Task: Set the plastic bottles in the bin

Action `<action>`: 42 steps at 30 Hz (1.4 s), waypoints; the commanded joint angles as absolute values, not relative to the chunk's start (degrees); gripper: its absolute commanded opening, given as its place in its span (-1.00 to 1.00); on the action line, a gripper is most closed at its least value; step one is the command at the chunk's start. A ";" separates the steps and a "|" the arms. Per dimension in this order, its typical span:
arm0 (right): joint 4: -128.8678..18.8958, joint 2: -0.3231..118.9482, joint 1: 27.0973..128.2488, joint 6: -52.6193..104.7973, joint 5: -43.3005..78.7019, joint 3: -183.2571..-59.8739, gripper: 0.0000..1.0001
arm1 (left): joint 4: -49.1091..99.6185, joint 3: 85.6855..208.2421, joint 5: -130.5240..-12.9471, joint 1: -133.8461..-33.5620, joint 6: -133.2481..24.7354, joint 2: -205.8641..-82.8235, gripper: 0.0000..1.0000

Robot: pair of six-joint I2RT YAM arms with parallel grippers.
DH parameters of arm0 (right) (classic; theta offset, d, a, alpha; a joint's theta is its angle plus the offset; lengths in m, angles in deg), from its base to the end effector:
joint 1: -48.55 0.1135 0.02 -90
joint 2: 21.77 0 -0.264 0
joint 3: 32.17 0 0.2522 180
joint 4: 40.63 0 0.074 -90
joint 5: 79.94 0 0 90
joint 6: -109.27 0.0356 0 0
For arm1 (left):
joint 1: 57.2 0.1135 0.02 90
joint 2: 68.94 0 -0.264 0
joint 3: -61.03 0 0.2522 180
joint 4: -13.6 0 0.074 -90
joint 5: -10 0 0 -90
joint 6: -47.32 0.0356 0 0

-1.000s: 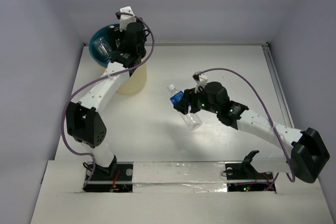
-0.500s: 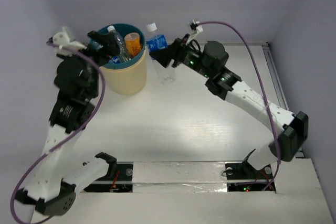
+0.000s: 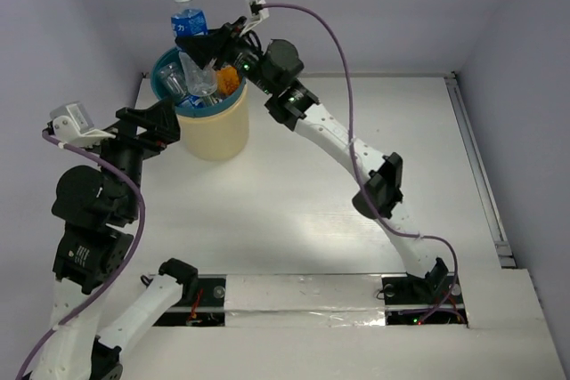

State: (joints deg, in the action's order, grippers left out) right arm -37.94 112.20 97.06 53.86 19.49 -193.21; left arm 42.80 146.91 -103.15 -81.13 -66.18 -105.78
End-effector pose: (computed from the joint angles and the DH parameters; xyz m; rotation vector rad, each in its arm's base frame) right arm 0.3418 0.3953 0.4724 -0.3019 1.1227 1.3870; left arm 0.0737 -0.0174 0.4985 -0.3502 1.2178 -0.4685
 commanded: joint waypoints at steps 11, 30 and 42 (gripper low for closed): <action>-32.07 122.46 98.91 46.09 -2.41 -191.57 -0.09 | 40.54 141.86 -101.44 -81.02 -66.06 -104.27 0.98; -32.68 109.46 101.81 37.03 -2.33 -180.50 0.80 | 43.35 144.23 -103.55 -81.02 -66.58 -104.54 0.98; -28.38 98.56 102.34 39.75 0.30 -165.21 0.57 | 43.80 142.12 -102.77 -81.02 -68.08 -103.92 0.98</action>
